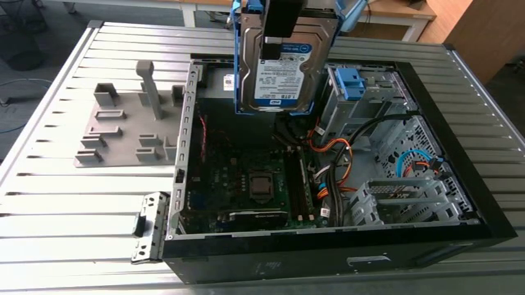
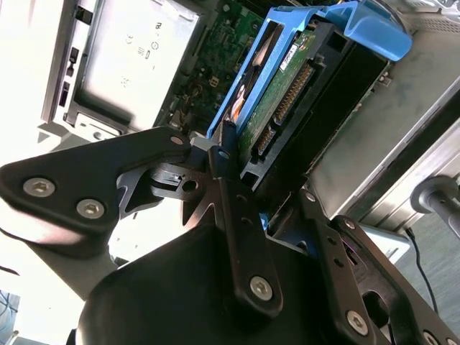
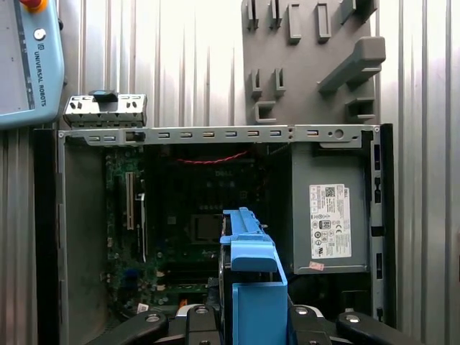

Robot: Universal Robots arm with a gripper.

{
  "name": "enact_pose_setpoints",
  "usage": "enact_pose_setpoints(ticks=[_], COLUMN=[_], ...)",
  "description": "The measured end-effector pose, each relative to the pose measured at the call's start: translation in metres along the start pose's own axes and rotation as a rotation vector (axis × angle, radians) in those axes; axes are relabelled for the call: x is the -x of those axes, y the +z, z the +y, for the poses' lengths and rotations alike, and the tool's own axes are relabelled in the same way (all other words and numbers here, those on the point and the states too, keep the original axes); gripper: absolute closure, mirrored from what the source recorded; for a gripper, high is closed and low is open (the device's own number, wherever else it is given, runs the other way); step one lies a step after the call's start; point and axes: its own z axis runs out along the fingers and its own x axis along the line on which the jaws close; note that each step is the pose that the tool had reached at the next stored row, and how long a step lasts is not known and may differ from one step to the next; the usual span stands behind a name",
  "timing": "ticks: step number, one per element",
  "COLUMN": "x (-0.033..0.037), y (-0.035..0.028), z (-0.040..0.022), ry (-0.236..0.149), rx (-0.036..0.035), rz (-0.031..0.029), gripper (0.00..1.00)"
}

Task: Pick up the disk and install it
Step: 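Pick up the disk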

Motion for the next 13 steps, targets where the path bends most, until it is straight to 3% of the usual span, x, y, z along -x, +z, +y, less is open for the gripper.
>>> enact_pose_setpoints(ticks=[13], x=[-0.0057], y=[-0.0002], z=[-0.0001], ry=[0.000], rx=[0.0000], rz=[0.0000], gripper=[0.64])
